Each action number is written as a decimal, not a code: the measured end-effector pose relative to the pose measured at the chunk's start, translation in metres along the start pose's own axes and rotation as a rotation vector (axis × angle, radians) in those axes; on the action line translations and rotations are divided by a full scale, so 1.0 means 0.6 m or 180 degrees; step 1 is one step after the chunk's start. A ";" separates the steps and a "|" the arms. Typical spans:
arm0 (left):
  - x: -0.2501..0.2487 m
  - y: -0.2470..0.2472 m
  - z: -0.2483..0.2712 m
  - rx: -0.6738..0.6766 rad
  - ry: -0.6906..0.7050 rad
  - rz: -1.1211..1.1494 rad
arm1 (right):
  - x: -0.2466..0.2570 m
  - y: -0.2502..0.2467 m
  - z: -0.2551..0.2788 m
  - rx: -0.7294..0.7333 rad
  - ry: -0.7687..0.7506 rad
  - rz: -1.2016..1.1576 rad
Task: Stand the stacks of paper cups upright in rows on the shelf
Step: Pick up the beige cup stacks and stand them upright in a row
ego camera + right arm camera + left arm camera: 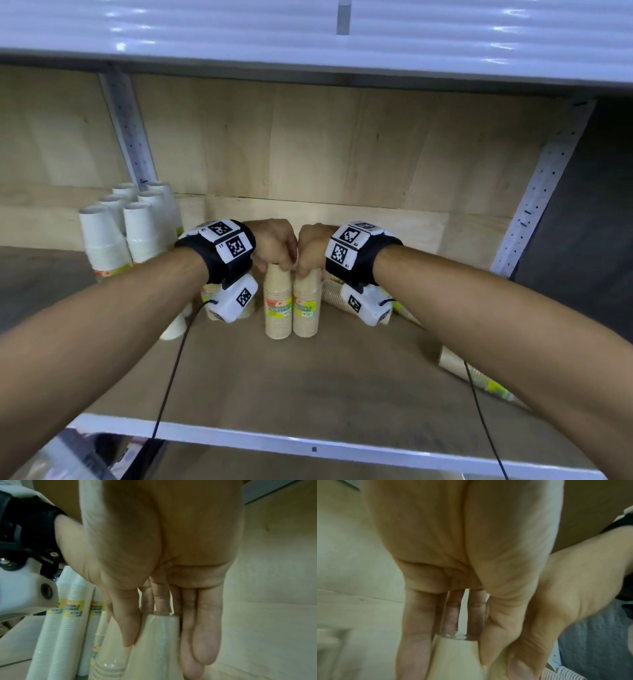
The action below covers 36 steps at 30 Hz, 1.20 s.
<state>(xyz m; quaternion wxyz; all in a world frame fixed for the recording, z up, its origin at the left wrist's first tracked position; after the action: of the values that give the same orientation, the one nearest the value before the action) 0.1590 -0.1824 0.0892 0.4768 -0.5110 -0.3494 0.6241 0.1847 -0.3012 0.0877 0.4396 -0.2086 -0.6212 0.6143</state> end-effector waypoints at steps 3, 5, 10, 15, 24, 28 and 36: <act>0.038 -0.012 0.022 -0.0042 -0.0162 -0.0071 | 0.045 0.011 -0.011 -0.0028 -0.0161 0.0173; 0.065 -0.019 0.035 -0.0077 -0.0274 -0.0100 | 0.070 0.020 -0.024 -0.0131 -0.0328 0.0096; 0.118 -0.025 0.072 -0.0166 -0.0445 -0.0007 | 0.124 0.043 -0.049 -0.0089 -0.0465 0.0149; 0.165 -0.018 0.089 -0.0394 -0.0544 0.0020 | 0.161 0.055 -0.051 0.0059 -0.0720 0.0138; 0.191 -0.002 0.085 -0.0588 -0.0481 -0.0016 | 0.172 0.078 -0.063 -0.0009 -0.0660 0.0171; 0.192 -0.010 0.084 -0.0691 -0.0380 -0.0026 | 0.167 0.076 -0.068 -0.0039 -0.0666 0.0111; 0.167 -0.062 0.076 -0.0782 -0.0292 -0.0097 | 0.127 0.045 -0.061 -0.0205 -0.0685 0.0376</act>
<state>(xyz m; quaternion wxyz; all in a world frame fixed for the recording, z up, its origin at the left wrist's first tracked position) 0.1213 -0.0735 0.1037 0.4035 -0.5311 -0.4524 0.5920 0.1663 -0.2151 0.0790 0.3266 -0.1917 -0.6708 0.6377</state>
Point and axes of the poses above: each hand's wrist, its own z-axis away from the middle knuckle, its own y-axis out of the palm, x = y × z, the point moved 2 cm from there along -z, towards the middle knuckle, and after that the axes turned 1 degree about -x, right-handed, at the moved point
